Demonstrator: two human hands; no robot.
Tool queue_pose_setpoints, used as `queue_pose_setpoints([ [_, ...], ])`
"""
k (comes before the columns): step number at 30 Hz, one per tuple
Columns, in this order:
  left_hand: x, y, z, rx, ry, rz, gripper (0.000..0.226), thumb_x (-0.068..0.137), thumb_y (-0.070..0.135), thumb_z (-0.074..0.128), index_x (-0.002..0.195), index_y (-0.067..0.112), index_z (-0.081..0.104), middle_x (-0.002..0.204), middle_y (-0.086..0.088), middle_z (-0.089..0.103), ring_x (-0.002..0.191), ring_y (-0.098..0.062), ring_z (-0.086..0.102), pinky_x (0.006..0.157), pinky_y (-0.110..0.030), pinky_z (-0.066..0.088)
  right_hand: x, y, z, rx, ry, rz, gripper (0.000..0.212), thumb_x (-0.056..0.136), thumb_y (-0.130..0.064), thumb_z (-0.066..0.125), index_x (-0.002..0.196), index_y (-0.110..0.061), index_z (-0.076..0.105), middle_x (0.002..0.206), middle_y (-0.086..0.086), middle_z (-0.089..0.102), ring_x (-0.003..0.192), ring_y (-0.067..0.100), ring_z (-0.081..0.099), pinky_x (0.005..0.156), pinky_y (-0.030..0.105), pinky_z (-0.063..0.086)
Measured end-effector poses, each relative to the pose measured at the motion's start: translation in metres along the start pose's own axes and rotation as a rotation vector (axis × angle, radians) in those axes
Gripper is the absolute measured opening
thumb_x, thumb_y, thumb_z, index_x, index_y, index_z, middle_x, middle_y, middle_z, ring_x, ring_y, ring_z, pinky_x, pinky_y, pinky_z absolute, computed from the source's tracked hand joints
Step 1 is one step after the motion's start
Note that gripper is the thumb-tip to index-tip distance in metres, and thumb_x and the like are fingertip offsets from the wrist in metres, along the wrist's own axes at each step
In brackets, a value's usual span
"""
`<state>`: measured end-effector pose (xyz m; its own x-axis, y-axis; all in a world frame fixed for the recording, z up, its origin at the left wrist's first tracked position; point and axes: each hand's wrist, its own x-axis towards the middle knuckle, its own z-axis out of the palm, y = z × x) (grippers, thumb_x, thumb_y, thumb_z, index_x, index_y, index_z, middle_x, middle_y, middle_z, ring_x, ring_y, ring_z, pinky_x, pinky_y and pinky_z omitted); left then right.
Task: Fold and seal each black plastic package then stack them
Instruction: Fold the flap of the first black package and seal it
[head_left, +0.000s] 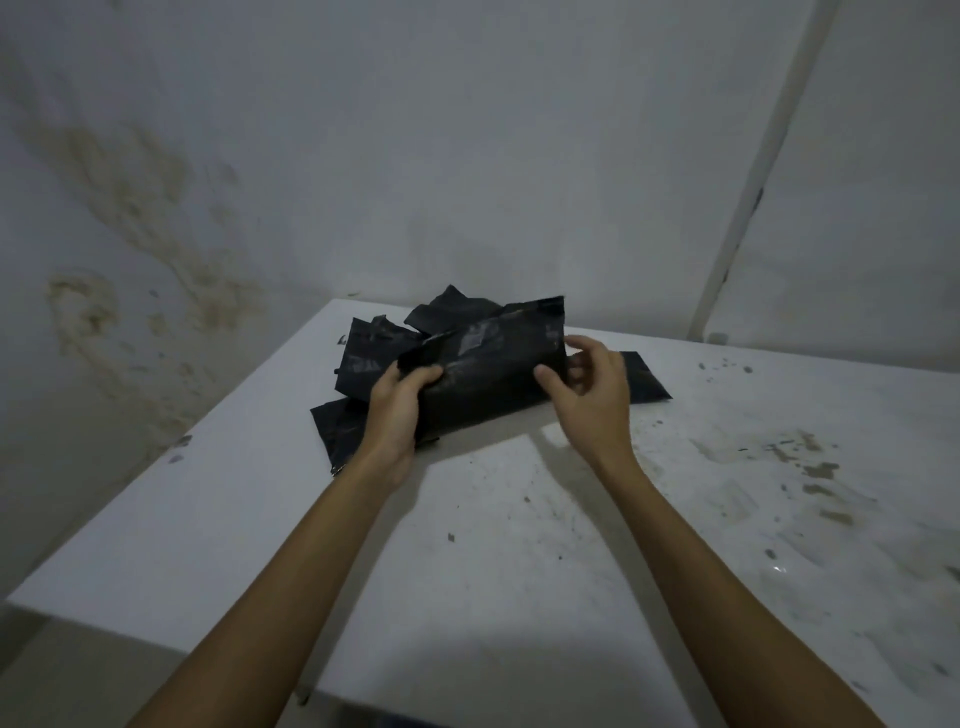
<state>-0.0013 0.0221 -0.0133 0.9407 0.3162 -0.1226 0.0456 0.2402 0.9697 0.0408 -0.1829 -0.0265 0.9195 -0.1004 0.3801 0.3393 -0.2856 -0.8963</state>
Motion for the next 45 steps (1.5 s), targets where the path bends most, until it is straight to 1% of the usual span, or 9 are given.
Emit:
queue_pose_setpoints([
  [4, 0.000, -0.012, -0.001, 0.039, -0.016, 0.060, 0.015, 0.104, 0.031, 0.056, 0.116, 0.031, 0.066, 0.118, -0.003, 0.069, 0.109, -0.025, 0.065, 0.098, -0.044, 0.052, 0.002, 0.005, -0.012, 0.177, 0.007, 0.246, 0.045, 0.094, -0.031, 0.073, 0.135, -0.021, 0.058, 0.129, -0.002, 0.058, 0.113, 0.014, 0.059, 0.083, 0.019, 0.047],
  [7, -0.003, -0.025, 0.004, 0.119, -0.008, 0.170, 0.013, 0.108, 0.031, 0.049, 0.112, 0.029, 0.061, 0.112, 0.005, 0.066, 0.103, -0.015, 0.064, 0.088, -0.030, 0.052, -0.007, 0.008, -0.017, 0.360, -0.055, 0.365, 0.016, 0.099, -0.029, 0.066, 0.109, -0.019, 0.071, 0.108, 0.002, 0.074, 0.104, 0.024, 0.069, 0.080, 0.028, 0.054],
  [10, -0.007, -0.037, 0.008, 0.110, 0.036, 0.238, 0.013, 0.109, 0.031, 0.049, 0.112, 0.025, 0.060, 0.107, 0.010, 0.067, 0.094, 0.000, 0.066, 0.078, -0.014, 0.049, -0.019, 0.019, -0.015, 0.320, -0.012, 0.358, 0.009, 0.099, -0.028, 0.066, 0.104, -0.024, 0.072, 0.104, -0.001, 0.076, 0.100, 0.021, 0.071, 0.088, 0.035, 0.058],
  [17, 0.000, -0.053, 0.006, 0.174, 0.159, 0.337, 0.021, 0.106, 0.031, 0.055, 0.097, 0.014, 0.063, 0.096, 0.004, 0.067, 0.083, 0.005, 0.061, 0.074, -0.010, 0.046, -0.032, 0.026, -0.012, 0.201, 0.129, 0.182, 0.008, 0.101, -0.024, 0.063, 0.098, -0.027, 0.070, 0.095, -0.008, 0.073, 0.083, -0.003, 0.068, 0.070, 0.013, 0.054],
  [20, 0.002, -0.057, 0.005, 0.167, 0.185, 0.367, 0.020, 0.107, 0.028, 0.054, 0.103, 0.010, 0.063, 0.096, 0.003, 0.066, 0.079, 0.010, 0.059, 0.074, -0.007, 0.045, -0.034, 0.026, -0.010, 0.233, 0.157, 0.183, 0.013, 0.102, -0.023, 0.061, 0.100, -0.017, 0.072, 0.094, -0.003, 0.072, 0.081, -0.002, 0.067, 0.070, 0.014, 0.053],
  [24, 0.000, -0.061, 0.008, 0.084, 0.232, 0.351, 0.027, 0.108, 0.028, 0.051, 0.086, 0.013, 0.054, 0.080, 0.003, 0.052, 0.066, 0.007, 0.049, 0.065, -0.008, 0.041, -0.038, 0.031, -0.005, 0.268, 0.201, 0.186, 0.023, 0.101, -0.025, 0.063, 0.090, -0.007, 0.072, 0.088, 0.006, 0.069, 0.076, 0.002, 0.061, 0.068, 0.015, 0.049],
  [30, 0.001, -0.063, 0.011, -0.025, 0.264, 0.338, 0.028, 0.106, 0.025, 0.055, 0.079, 0.019, 0.055, 0.077, 0.010, 0.055, 0.073, 0.001, 0.052, 0.071, -0.012, 0.044, -0.037, 0.035, 0.004, 0.297, 0.259, 0.230, 0.023, 0.100, -0.034, 0.064, 0.090, -0.014, 0.071, 0.093, 0.004, 0.071, 0.090, 0.019, 0.067, 0.079, 0.033, 0.058],
  [38, 0.005, -0.063, 0.008, -0.044, 0.326, 0.432, 0.025, 0.102, 0.023, 0.061, 0.080, 0.013, 0.061, 0.076, 0.006, 0.059, 0.079, -0.008, 0.054, 0.078, -0.022, 0.046, -0.038, 0.035, 0.012, 0.301, 0.307, 0.224, 0.032, 0.103, -0.034, 0.059, 0.082, -0.010, 0.062, 0.077, -0.001, 0.059, 0.075, 0.008, 0.055, 0.072, 0.025, 0.049],
  [45, 0.004, -0.058, 0.007, -0.054, 0.385, 0.472, 0.020, 0.103, 0.018, 0.060, 0.087, 0.007, 0.064, 0.078, 0.008, 0.061, 0.077, 0.000, 0.056, 0.077, -0.014, 0.046, -0.035, 0.031, 0.024, 0.341, 0.324, 0.242, 0.039, 0.103, -0.039, 0.057, 0.073, -0.015, 0.055, 0.074, 0.000, 0.054, 0.074, 0.012, 0.050, 0.072, 0.029, 0.046],
])
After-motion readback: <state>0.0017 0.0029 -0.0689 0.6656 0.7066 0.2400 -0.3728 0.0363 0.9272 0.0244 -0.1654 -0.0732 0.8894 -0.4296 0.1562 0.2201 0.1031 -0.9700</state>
